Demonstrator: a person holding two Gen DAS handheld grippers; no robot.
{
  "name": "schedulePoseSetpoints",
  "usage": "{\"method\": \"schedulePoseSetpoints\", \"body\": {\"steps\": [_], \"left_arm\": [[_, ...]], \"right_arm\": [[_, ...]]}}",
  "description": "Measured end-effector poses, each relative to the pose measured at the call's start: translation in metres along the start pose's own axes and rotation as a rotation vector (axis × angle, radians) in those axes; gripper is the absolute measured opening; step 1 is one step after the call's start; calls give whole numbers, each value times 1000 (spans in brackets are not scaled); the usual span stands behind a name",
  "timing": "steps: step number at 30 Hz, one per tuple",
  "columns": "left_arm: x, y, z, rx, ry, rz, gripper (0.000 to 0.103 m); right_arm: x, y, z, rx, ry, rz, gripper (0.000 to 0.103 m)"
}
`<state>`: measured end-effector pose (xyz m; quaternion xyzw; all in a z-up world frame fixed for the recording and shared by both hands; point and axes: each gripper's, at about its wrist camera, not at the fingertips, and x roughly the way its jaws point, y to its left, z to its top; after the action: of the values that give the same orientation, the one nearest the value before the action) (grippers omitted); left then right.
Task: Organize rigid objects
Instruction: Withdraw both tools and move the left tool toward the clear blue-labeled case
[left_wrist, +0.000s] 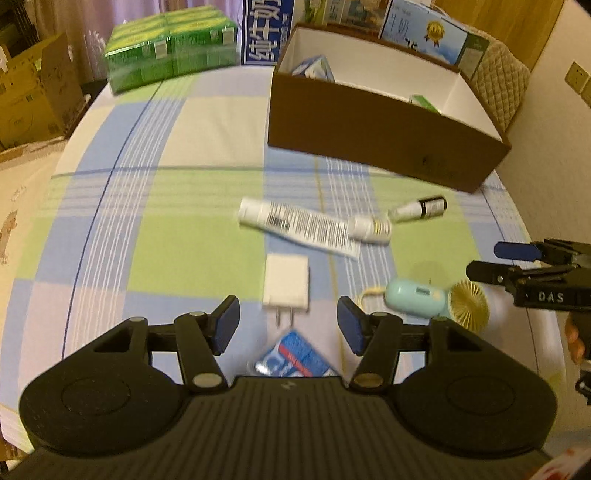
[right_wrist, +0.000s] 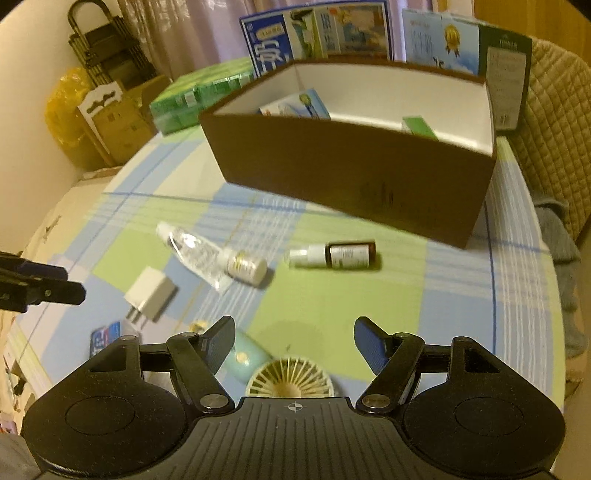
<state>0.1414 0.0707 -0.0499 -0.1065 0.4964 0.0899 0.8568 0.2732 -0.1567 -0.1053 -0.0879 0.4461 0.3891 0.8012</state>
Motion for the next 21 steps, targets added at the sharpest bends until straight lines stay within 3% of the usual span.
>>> {"method": "schedulePoseSetpoints", "body": {"steps": [9, 21], "left_arm": [[6, 12, -22, 52, 35, -12, 54], [18, 20, -42, 121, 93, -34, 56]], "right_arm": [[22, 7, -21, 32, 32, 6, 69], [12, 41, -54, 11, 72, -18, 68]]}}
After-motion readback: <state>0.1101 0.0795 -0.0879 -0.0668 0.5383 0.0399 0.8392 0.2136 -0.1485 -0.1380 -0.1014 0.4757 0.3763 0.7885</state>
